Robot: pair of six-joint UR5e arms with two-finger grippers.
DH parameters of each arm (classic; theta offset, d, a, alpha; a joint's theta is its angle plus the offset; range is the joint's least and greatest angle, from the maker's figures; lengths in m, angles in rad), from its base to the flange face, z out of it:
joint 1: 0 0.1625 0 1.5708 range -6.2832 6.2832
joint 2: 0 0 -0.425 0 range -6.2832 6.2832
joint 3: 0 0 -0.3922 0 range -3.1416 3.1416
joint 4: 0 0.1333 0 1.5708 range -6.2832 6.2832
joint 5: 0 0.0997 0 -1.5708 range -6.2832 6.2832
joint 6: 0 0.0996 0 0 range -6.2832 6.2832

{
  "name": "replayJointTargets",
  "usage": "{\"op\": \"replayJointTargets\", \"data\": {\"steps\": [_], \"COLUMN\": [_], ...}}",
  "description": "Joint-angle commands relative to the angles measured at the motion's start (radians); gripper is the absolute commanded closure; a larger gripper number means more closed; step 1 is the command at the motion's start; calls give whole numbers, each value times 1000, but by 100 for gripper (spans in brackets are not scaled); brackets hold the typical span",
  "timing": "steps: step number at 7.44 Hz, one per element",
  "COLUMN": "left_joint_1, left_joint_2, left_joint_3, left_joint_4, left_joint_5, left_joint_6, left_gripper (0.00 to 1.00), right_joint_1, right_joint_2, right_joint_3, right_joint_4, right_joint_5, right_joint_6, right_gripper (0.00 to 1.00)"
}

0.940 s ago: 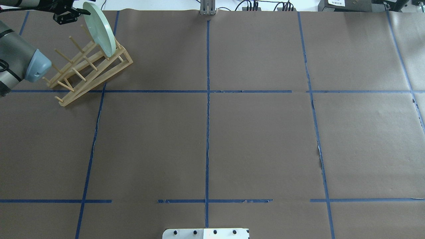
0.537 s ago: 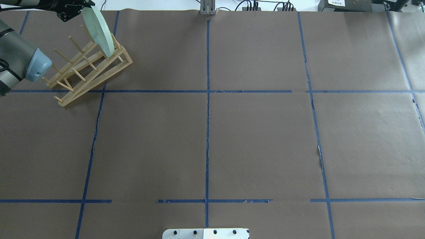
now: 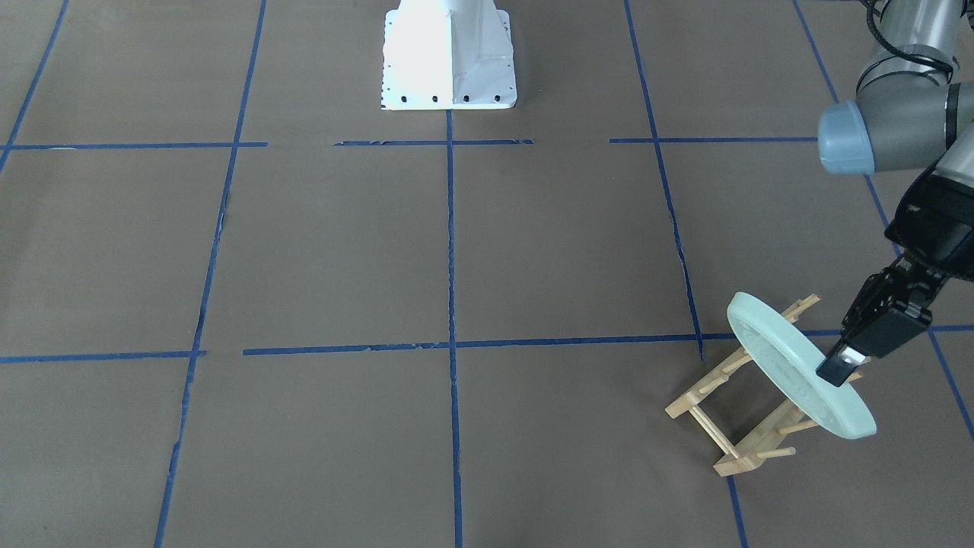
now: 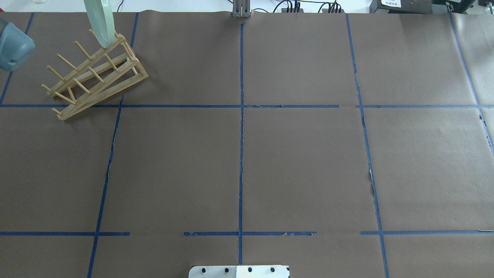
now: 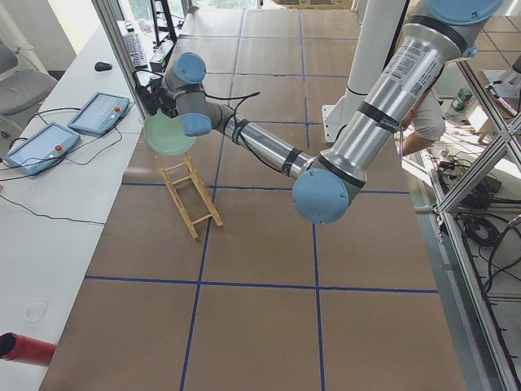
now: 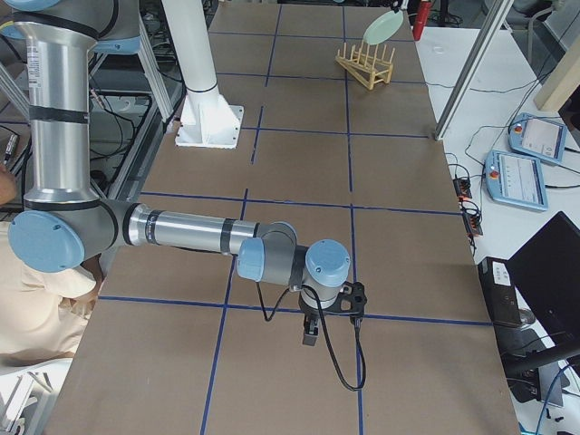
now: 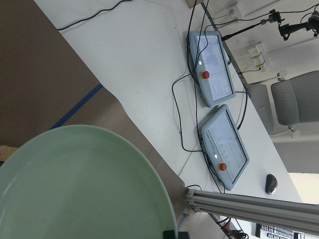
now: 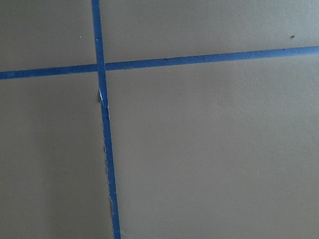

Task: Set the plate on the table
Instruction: 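Grasp the plate rim with the left gripper and lift it out of the rack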

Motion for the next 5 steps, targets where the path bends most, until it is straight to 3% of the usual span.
{"op": "replayJointTargets", "data": {"steps": [1,3,4,5], "left_joint_1": [-5,50,148,251], "left_joint_2": [-16,-53,-114,-148], "left_joint_3": [-79,-183,-209,-203], "left_joint_4": [86,400,598,715], "left_joint_5": [-1,8,55,112], "left_joint_6": [-91,-93,-93,-93], "left_gripper": [100,100,100,100], "right_joint_1": [0,0,0,0], "right_joint_2": [0,0,0,0], "right_joint_3": [0,0,0,0], "right_joint_4": [0,0,0,0], "right_joint_5": [0,0,0,0], "right_joint_6": [0,0,0,0], "right_gripper": [0,0,0,0]}}
